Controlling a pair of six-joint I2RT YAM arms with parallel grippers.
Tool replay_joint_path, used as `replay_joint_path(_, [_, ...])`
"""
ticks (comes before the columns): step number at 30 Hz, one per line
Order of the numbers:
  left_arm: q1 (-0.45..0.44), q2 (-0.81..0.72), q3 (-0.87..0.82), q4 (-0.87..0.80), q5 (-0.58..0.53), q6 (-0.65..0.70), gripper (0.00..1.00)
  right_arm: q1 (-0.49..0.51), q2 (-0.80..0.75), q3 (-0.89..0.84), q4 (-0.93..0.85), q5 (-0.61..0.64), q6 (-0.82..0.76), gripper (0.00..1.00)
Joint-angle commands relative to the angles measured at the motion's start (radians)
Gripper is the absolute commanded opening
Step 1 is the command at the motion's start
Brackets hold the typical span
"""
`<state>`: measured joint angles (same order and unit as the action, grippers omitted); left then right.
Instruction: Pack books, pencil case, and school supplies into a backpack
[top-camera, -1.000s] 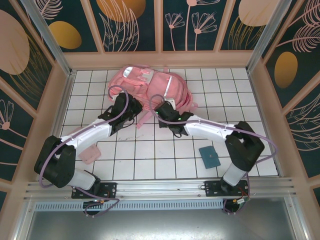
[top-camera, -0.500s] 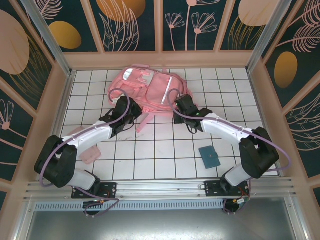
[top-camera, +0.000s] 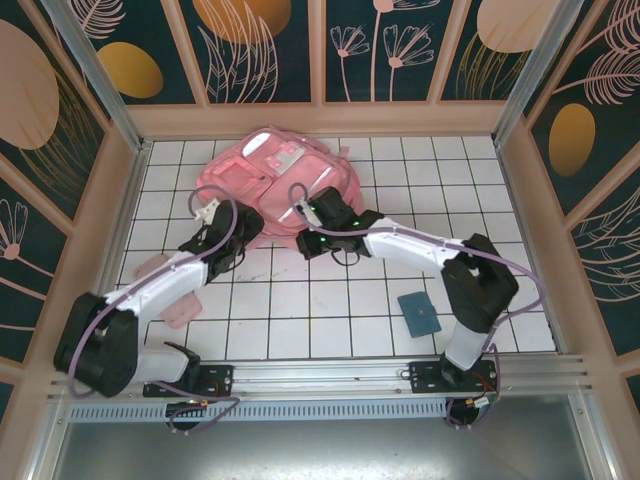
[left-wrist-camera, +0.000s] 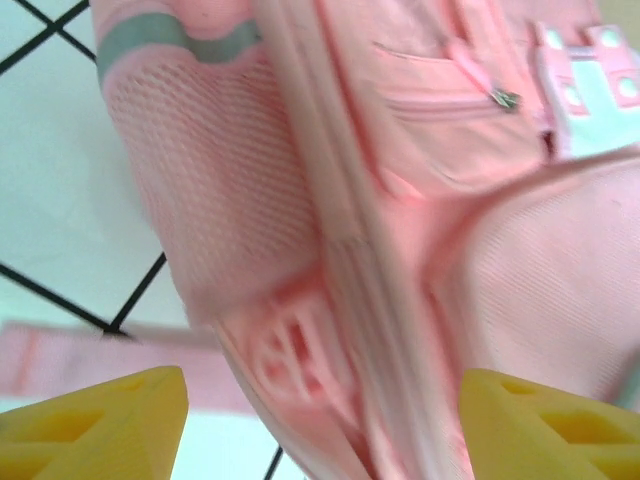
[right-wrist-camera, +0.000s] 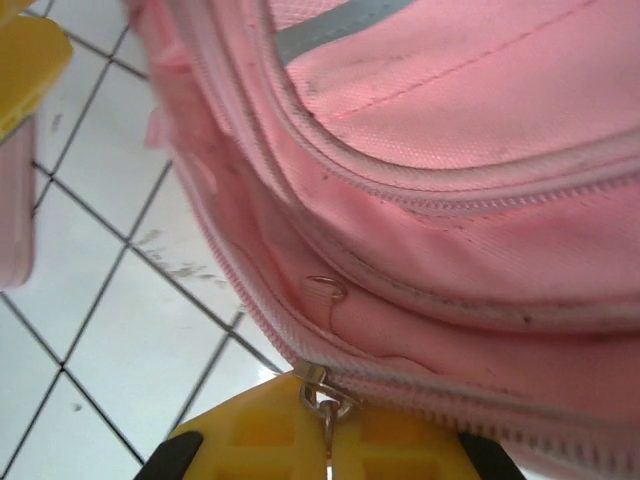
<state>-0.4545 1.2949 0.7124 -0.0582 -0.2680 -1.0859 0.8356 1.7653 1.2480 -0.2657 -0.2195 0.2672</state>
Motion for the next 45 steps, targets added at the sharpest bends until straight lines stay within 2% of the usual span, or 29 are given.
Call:
replay_joint_path(1, [-0.004, -0.072, -0.091, 0.065, 0.102, -0.110, 0.73, 0.016, 0.050, 0.104, 0.094, -0.093, -0.024, 0.00])
replay_joint_path(7, [-0.004, -0.066, -0.171, 0.277, 0.257, -0.244, 0.69, 0.025, 0.078, 0.128, 0.084, -0.111, -0.031, 0.00])
replay_joint_path(13, [-0.004, 0.041, -0.166, 0.403, 0.293, -0.308, 0.64, 0.029, 0.077, 0.113, 0.079, -0.127, -0.031, 0.00])
replay_joint_path(16, [-0.006, 0.110, -0.164, 0.479, 0.334, -0.347, 0.58, 0.031, 0.069, 0.107, 0.073, -0.129, -0.031, 0.00])
replay_joint_path(20, [-0.006, 0.153, -0.185, 0.531, 0.324, -0.386, 0.45, 0.034, 0.052, 0.100, 0.048, -0.106, -0.036, 0.00])
replay_joint_path(23, [-0.005, 0.155, -0.190, 0.508, 0.280, -0.384, 0.30, 0.036, 0.034, 0.083, 0.003, -0.030, -0.046, 0.00])
replay_joint_path(27, [-0.006, 0.152, -0.201, 0.470, 0.221, -0.370, 0.10, 0.032, -0.004, 0.050, -0.098, 0.196, -0.078, 0.00])
replay_joint_path(30, [-0.006, 0.150, -0.214, 0.454, 0.195, -0.360, 0.04, 0.003, -0.030, 0.038, -0.179, 0.358, -0.091, 0.00])
replay_joint_path(33, [-0.006, 0.150, -0.218, 0.442, 0.182, -0.347, 0.01, -0.050, -0.072, 0.018, -0.214, 0.425, -0.100, 0.00])
replay_joint_path(36, [-0.006, 0.149, -0.220, 0.438, 0.181, -0.336, 0.00, -0.118, -0.101, 0.004, -0.214, 0.439, -0.109, 0.00])
replay_joint_path(41, [-0.006, 0.132, -0.211, 0.414, 0.173, -0.304, 0.00, -0.223, -0.071, 0.035, -0.198, 0.468, -0.098, 0.00])
replay_joint_path(45, [-0.006, 0.130, -0.178, 0.396, 0.189, -0.239, 0.00, -0.241, -0.036, 0.097, -0.220, 0.474, -0.066, 0.00])
